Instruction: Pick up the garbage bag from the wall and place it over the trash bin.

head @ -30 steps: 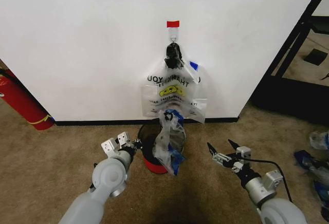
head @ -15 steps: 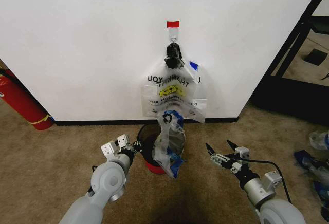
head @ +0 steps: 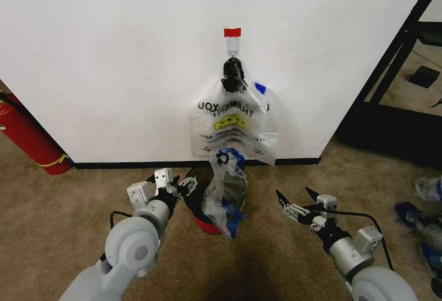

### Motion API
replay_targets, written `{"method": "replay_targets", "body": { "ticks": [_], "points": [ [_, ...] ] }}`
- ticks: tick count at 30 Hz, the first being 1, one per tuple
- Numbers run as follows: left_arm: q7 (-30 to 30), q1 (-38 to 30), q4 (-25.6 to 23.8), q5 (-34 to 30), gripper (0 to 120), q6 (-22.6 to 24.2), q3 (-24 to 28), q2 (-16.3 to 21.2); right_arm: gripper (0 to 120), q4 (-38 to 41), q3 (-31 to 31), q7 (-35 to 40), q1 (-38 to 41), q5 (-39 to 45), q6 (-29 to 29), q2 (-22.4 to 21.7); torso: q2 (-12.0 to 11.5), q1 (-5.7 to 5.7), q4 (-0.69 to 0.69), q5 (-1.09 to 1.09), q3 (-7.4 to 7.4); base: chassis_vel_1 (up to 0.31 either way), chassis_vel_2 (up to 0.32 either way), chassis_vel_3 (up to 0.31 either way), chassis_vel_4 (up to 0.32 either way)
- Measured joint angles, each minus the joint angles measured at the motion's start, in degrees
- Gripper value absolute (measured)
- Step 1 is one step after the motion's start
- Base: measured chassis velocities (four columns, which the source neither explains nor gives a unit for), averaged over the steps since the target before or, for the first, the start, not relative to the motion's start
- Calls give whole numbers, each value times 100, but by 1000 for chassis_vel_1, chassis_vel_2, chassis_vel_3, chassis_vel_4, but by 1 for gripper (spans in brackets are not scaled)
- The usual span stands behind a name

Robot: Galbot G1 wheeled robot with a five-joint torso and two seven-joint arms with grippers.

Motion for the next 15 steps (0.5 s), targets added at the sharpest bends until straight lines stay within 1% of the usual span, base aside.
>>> {"method": "replay_targets", "body": {
  "ticks": [1,2,3,5,7,8,10,11,12,13,15],
  "points": [
    [178,43,-53,403,88,-173,35,186,100,41,-151,299,254,212,-227,-14,0,0,1,0,0,0,0,0,0],
    [255,61,-76,584,90,-238,38,265,100,41,-218,410,355,278,-301,-16,0,0,2,-1,0,0,0,0,0],
    [374,88,-129,916,95,-350,30,437,100,23,-407,682,630,470,-509,-22,0,0,2,0,0,0,0,0,0],
    [428,127,-201,1176,99,-379,-35,610,100,-73,-613,881,916,658,-657,-62,0,0,1,0,0,0,0,0,0],
    [432,180,-233,1395,100,-365,-101,663,100,-137,-813,1006,1129,799,-743,-140,0,0,-1,1,0,0,0,0,0],
    [432,180,-233,1395,100,-365,-101,663,100,-137,-813,1006,1129,799,-743,-140,0,0,-1,1,0,0,0,0,0],
    [437,293,-257,1652,100,-368,-186,642,100,-175,-1044,1128,1348,1041,-819,-316,0,1,-2,1,1,0,0,0,0],
    [456,444,-311,1879,100,-417,-272,545,100,-210,-1189,1156,1531,1297,-820,-488,0,1,1,0,0,0,0,0,0],
    [473,512,-338,1991,100,-445,-305,496,100,-217,-1231,1125,1595,1424,-793,-556,0,1,1,0,1,0,0,0,0],
    [517,655,-381,2228,100,-518,-373,386,100,-212,-1318,994,1740,1715,-750,-726,0,1,0,1,1,0,0,0,0],
    [576,841,-444,2519,100,-636,-432,234,100,-119,-1492,992,2018,1944,-832,-906,0,1,0,0,0,0,0,0,0]
  ]
}}
